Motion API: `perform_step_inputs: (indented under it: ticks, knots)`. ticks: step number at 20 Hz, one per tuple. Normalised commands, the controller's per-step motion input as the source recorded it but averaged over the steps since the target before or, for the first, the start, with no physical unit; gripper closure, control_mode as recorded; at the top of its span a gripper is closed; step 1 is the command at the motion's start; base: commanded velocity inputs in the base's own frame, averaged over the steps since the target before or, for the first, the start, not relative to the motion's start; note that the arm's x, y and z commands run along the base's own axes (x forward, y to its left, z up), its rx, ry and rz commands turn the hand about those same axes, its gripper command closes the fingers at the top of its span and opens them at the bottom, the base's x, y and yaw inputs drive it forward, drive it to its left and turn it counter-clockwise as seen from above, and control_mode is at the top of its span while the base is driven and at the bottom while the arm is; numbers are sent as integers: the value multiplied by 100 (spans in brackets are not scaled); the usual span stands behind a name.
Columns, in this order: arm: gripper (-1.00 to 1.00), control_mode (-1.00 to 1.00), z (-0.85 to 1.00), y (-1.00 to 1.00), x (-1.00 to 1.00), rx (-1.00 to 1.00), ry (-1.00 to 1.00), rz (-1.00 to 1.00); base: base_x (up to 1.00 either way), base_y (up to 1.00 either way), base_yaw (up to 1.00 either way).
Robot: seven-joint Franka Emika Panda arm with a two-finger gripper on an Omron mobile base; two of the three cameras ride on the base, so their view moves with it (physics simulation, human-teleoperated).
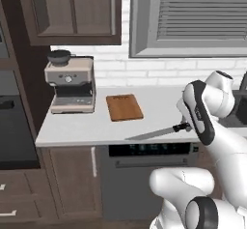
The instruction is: Pick up the knife from the drawer and place it on the cutting board. Then place the meat from the plate to the cutting board.
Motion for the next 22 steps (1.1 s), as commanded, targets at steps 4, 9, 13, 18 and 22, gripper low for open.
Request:
perform_step_inputs:
  ticks: [4, 9, 13, 18, 22]
  knots:
    - [100, 100, 0, 0, 0, 0, 0, 0, 54, 78, -16]
    - [100, 100, 0, 0, 0, 0, 0, 0, 42, 14, -39]
    - [100, 100, 0, 0, 0, 0, 0, 0, 42, 0, -35]
    - [100, 100, 0, 0, 0, 0, 0, 0, 60, 37, -19]
    - [100, 100, 0, 0, 0, 0, 0, 0, 53, 31, -6]
